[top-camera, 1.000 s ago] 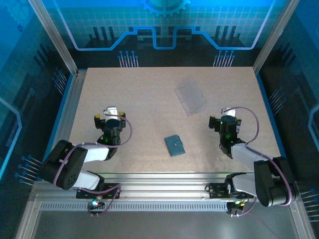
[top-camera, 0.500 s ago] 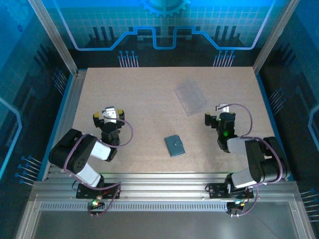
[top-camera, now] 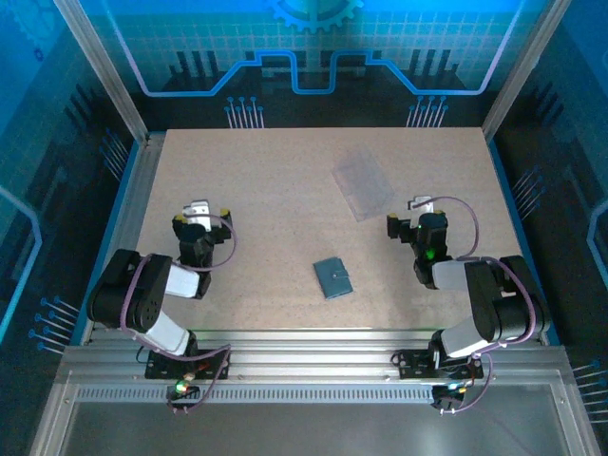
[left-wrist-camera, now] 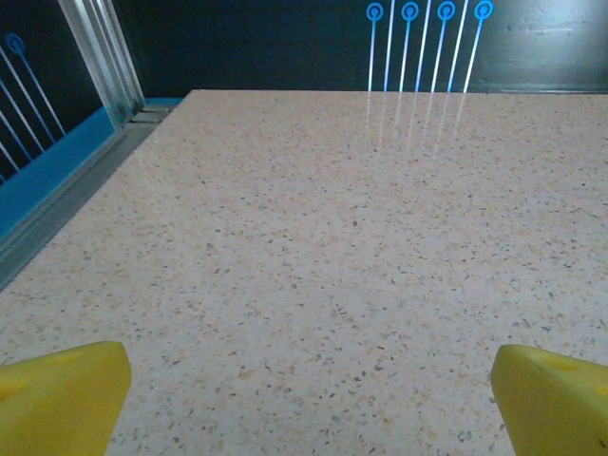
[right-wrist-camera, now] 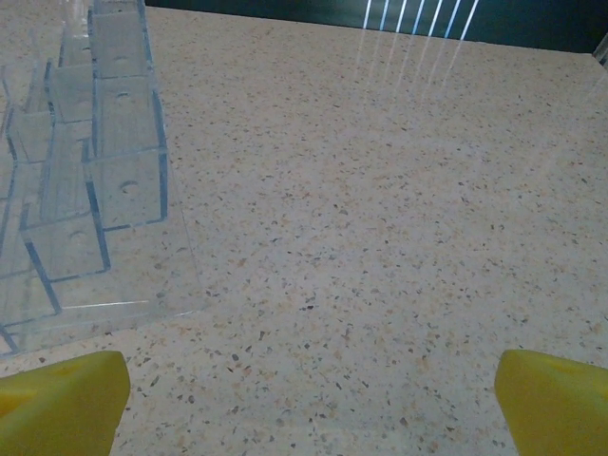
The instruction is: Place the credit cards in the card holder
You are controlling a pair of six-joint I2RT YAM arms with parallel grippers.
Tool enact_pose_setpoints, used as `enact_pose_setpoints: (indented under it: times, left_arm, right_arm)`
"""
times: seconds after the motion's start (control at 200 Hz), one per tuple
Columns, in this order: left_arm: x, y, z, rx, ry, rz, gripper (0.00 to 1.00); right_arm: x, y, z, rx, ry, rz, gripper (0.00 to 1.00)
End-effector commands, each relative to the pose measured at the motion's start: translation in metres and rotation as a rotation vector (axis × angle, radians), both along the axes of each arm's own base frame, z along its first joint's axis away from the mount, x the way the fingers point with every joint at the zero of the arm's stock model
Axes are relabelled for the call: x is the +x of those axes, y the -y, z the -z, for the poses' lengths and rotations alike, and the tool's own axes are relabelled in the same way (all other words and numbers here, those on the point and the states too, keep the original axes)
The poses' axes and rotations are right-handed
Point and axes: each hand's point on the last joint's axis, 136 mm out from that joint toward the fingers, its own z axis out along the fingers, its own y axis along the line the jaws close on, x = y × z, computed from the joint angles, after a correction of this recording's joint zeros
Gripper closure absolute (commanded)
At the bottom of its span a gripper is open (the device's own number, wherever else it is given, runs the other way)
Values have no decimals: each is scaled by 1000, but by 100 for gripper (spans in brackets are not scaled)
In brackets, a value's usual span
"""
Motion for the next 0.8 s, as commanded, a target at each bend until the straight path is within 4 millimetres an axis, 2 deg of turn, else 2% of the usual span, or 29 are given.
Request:
enact_pose_setpoints:
  times: [0.0, 0.43, 0.795]
  left_arm:
    - [7, 5, -1, -71, -12, 40, 1]
    - [10, -3, 2, -102, -36, 22, 1]
    - [11, 5, 1, -64, -40, 38, 1]
  right_arm:
    - [8, 8, -9, 29, 30, 20, 0]
    - [8, 5, -9, 10, 29, 16, 0]
    - [8, 5, -10, 6, 31, 15, 0]
